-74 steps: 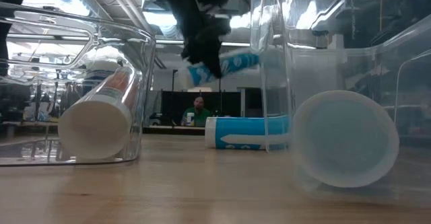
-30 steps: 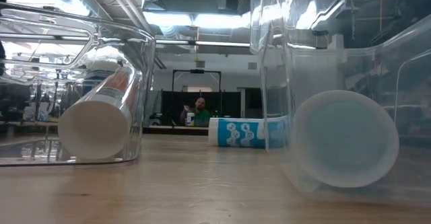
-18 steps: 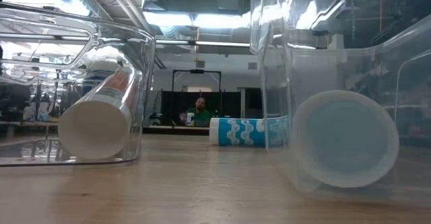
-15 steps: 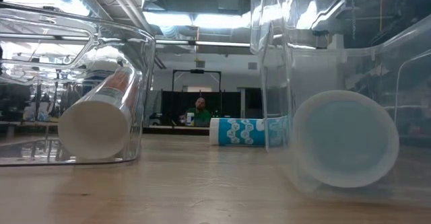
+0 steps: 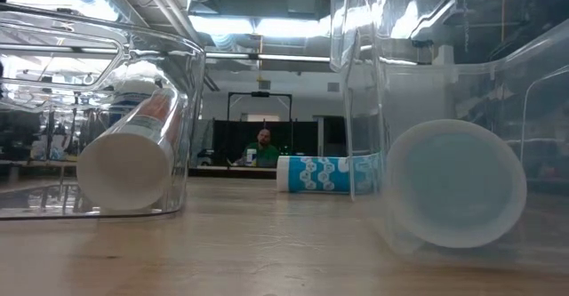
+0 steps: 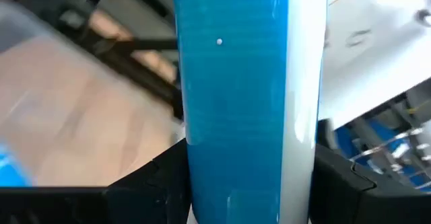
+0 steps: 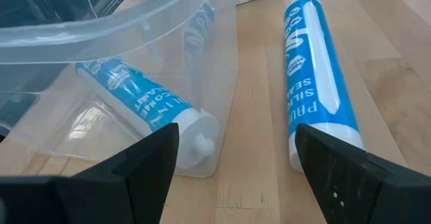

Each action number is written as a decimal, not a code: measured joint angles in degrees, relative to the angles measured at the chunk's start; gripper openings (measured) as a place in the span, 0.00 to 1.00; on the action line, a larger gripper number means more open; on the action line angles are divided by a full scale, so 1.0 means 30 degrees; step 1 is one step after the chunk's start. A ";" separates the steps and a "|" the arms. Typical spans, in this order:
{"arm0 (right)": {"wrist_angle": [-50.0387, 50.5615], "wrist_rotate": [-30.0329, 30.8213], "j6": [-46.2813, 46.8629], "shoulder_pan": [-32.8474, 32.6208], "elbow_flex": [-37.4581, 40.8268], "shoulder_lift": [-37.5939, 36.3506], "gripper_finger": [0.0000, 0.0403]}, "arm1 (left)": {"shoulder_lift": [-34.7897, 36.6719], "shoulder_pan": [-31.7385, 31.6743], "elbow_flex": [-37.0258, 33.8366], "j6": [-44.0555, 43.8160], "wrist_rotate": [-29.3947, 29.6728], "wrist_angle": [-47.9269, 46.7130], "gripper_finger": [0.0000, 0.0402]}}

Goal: Pick & place silicon tubes, Sealant and Lysol wipes
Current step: Put the top blue sealant into the right transparent bin

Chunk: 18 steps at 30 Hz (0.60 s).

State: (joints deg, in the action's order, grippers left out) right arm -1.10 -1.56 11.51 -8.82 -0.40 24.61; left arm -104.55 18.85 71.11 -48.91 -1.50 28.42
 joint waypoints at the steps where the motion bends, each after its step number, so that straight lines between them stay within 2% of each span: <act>1: 0.0000 0.0000 0.0000 0.0000 0.0000 0.0000 0.74 | 0.0000 -0.0054 0.0031 -0.0066 0.0000 -0.0508 0.52; 5: 0.0000 0.0000 0.0000 0.0004 0.0000 -0.0001 0.74 | 0.0000 -0.0342 0.0363 -0.0461 0.0559 -0.2501 0.52; 13: 0.0006 0.0000 0.0000 0.0003 0.0000 0.0000 0.74 | 0.0000 -0.0590 0.2727 -0.0179 0.4548 -0.9067 0.52; 18: 0.0000 0.0006 0.0000 0.0002 0.0000 -0.0004 0.74 | -0.0731 -0.0612 0.4622 0.0562 0.6198 -1.0768 0.52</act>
State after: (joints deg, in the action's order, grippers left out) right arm -1.10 -1.55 11.51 -8.81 -0.40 24.60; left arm -106.75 17.02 84.97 -47.23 17.10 -3.88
